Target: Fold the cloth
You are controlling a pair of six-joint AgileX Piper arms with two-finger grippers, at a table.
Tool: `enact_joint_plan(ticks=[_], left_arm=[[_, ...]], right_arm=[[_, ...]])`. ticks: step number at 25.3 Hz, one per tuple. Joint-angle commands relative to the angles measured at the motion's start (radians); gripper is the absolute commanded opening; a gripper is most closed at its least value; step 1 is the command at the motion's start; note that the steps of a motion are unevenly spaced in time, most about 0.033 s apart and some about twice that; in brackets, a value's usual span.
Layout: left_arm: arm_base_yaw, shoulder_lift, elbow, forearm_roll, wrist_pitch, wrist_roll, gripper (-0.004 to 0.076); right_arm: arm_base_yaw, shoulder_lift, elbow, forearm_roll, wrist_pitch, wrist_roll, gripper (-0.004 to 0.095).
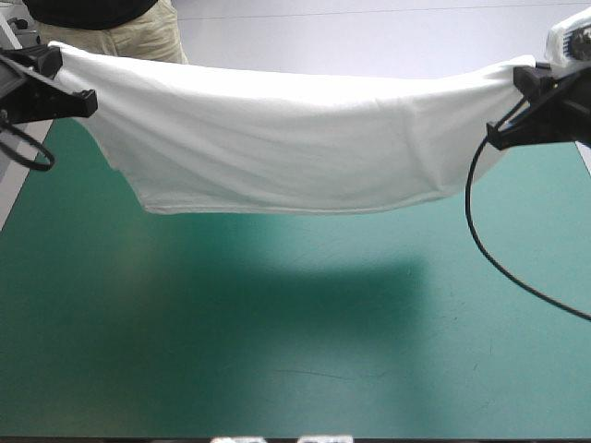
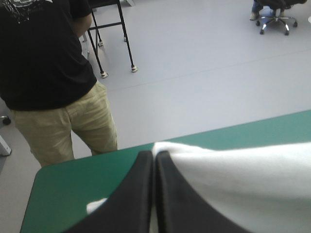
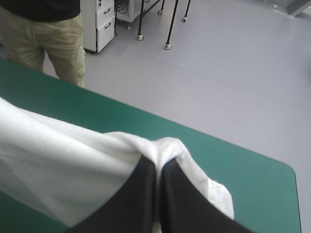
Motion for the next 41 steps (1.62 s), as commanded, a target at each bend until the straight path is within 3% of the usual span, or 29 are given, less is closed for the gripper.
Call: enact_joint_plan(ticks=[1, 2, 4, 8, 12, 18, 23, 27, 31, 41], left_arm=[[0.001, -0.049, -0.028, -0.005, 0.072, 0.002, -0.0009], [0.001, -0.062, -0.028, -0.005, 0.17, 0.002, -0.0009], [0.001, -0.066, -0.022, -0.009, 0.267, 0.002, -0.0009], [0.001, -0.067, 0.032, -0.017, 0.153, -0.012, -0.0009], [0.001, 0.028, 0.042, -0.049, 0.033, -0.006, -0.0009], [0.001, 0.208, 0.042, -0.049, -0.336, -0.008, -0.0009], [0.001, 0.282, 0.042, -0.047, -0.696, -0.01, -0.0009], [0.001, 0.3, 0.042, -0.045, -0.85, -0.01, -0.0009], [0.001, 0.322, 0.042, -0.045, -0.783, -0.01, -0.0009], [0.001, 0.479, 0.042, -0.045, -0.184, -0.01, -0.0009]], right_arm=[[0.0, -0.057, -0.027, -0.004, 0.068, 0.025, -0.0017], [0.0, -0.075, -0.027, -0.004, 0.157, 0.041, -0.0017], [0.0, -0.107, -0.012, -0.016, 0.164, 0.084, -0.0017], [0.0, -0.094, -0.012, -0.015, 0.147, 0.101, -0.0017], [0.0, 0.04, -0.012, -0.015, 0.071, 0.077, -0.0017], [0.0, 0.32, -0.076, -0.017, -0.186, 0.077, -0.0017], [0.0, 0.467, -0.227, -0.019, -0.323, 0.082, -0.0017], [0.0, 0.517, -0.326, -0.006, -0.417, 0.089, -0.0017], [0.0, 0.536, -0.331, 0.048, -0.425, 0.087, -0.0017], [0.0, 0.627, -0.199, 0.052, -0.13, 0.036, -0.0017]])
